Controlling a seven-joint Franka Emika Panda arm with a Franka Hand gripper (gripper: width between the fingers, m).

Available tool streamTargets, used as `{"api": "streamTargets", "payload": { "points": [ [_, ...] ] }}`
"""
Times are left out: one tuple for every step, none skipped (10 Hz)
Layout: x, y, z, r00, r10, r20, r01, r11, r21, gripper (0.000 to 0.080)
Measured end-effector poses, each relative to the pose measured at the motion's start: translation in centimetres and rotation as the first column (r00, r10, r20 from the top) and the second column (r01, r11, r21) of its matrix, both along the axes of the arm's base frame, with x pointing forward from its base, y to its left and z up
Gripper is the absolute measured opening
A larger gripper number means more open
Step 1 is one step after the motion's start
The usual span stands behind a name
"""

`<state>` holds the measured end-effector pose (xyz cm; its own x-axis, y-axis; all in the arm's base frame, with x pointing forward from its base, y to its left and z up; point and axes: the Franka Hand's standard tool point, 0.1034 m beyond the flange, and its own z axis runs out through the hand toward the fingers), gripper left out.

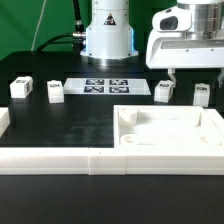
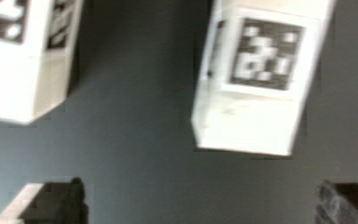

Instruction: Assemble one leg

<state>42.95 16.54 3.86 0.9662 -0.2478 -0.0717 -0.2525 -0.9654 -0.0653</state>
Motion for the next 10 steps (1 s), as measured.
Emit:
{"api": "streamTargets", "payload": {
  "points": [
    [0.0, 0.1, 0.0, 0.999, -0.039, -0.005, 0.039, 0.999, 0.003, 0.0649],
    [-0.1, 0.2, 0.0, 0.991, -0.135, -0.016, 0.135, 0.991, 0.005, 0.0649],
    [-0.1, 0.3, 0.0, 0.988, -0.155, -0.020, 0.156, 0.988, 0.007, 0.0649],
    [-0.2, 0.0, -0.1, 0.992, -0.121, -0.033, 0.122, 0.993, 0.006, 0.0649],
    [-0.3, 0.0, -0.1, 0.992, -0.120, -0.030, 0.120, 0.993, 0.009, 0.0649],
    [-0.6, 0.8, -0.1, 0.994, -0.104, -0.035, 0.104, 0.995, 0.008, 0.0649],
    [-1.1, 0.7, -0.2, 0.993, -0.055, -0.104, 0.056, 0.998, 0.014, 0.0649],
    [-0.8, 0.5, -0.1, 0.984, -0.032, -0.176, 0.040, 0.998, 0.040, 0.0649],
    [-0.5, 0.5, -0.2, 0.976, -0.019, -0.215, 0.032, 0.998, 0.059, 0.0649],
    [-1.1, 0.3, -0.2, 0.952, 0.011, -0.307, 0.014, 0.997, 0.081, 0.0649]
  ]
}}
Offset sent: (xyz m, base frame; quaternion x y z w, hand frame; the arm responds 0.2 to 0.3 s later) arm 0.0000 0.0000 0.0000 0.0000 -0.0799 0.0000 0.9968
